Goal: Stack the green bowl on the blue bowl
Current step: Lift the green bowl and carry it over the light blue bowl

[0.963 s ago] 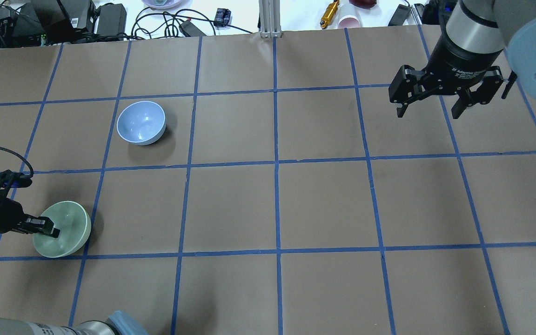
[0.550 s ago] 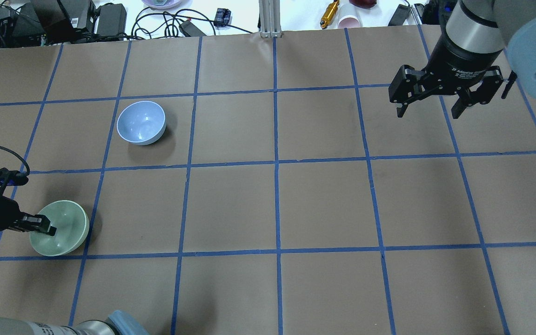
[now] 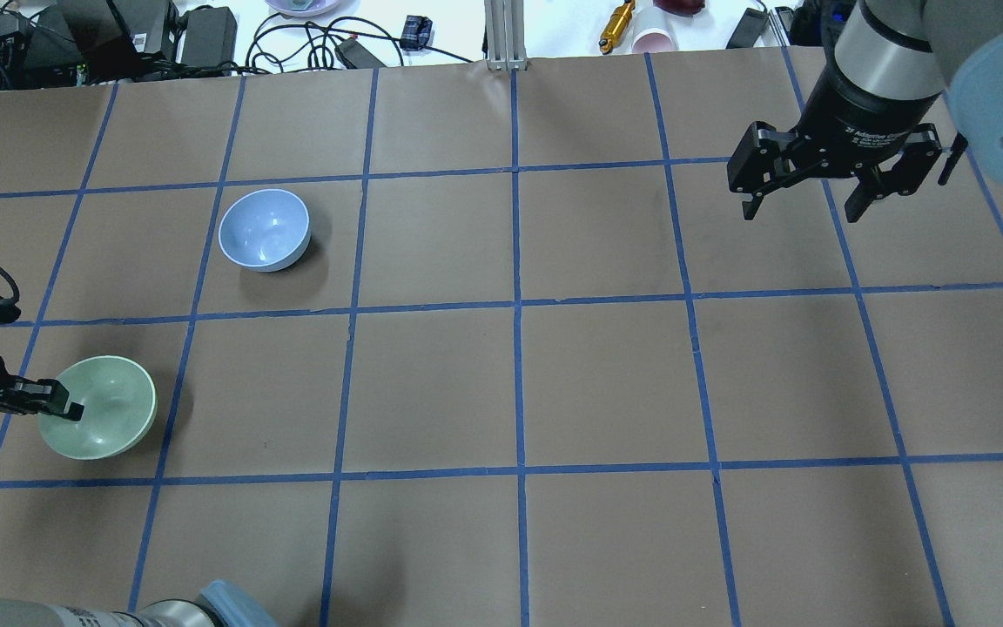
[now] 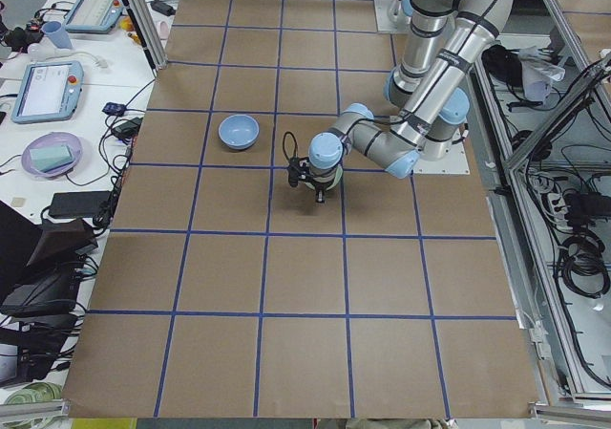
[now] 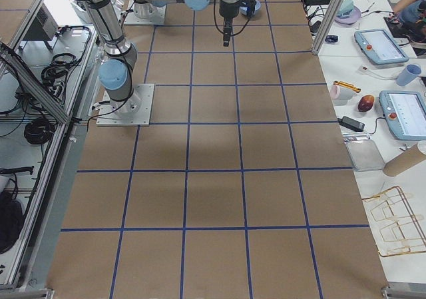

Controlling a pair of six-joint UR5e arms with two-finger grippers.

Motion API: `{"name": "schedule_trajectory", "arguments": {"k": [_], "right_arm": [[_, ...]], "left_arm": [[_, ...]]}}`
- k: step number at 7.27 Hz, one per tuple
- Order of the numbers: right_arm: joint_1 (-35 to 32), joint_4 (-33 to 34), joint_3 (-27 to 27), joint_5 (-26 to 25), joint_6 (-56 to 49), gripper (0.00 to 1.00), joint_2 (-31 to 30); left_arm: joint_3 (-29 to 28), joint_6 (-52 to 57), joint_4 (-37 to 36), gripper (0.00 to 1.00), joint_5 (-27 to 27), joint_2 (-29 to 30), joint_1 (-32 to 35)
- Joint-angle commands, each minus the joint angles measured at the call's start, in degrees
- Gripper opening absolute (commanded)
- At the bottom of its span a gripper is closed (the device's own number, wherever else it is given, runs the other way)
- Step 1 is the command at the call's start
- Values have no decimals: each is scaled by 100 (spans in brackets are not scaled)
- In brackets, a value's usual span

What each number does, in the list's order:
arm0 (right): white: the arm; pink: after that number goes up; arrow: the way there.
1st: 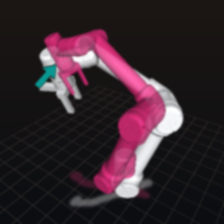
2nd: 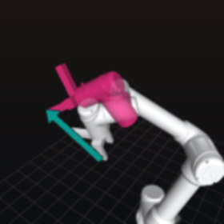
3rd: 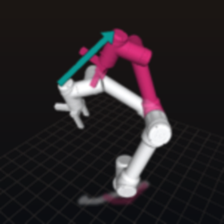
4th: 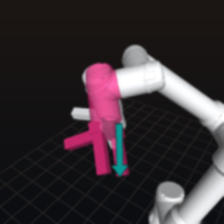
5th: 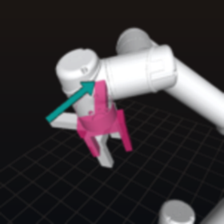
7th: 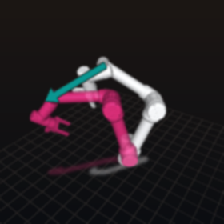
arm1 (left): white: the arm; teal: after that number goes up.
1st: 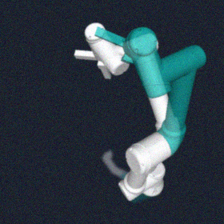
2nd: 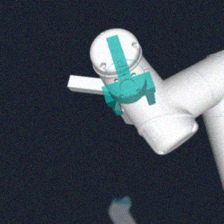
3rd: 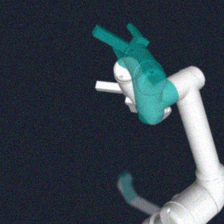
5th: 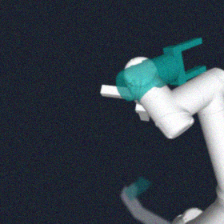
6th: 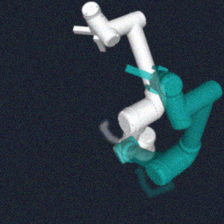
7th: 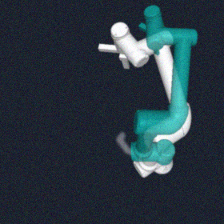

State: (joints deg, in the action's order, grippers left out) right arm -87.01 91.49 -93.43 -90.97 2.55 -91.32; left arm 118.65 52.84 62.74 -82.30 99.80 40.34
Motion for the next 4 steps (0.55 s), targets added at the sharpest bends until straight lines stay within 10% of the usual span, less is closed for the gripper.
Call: {"name": "schedule_trajectory", "arguments": {"k": [1,4], "right_arm": [[0,0,0,9,0,100,0],[0,0,0,0,0,100,0]], "left_arm": [[-797,-194,1026,0,100,4,79],[-1570,-1271,1205,0,390,74,1059]]}}
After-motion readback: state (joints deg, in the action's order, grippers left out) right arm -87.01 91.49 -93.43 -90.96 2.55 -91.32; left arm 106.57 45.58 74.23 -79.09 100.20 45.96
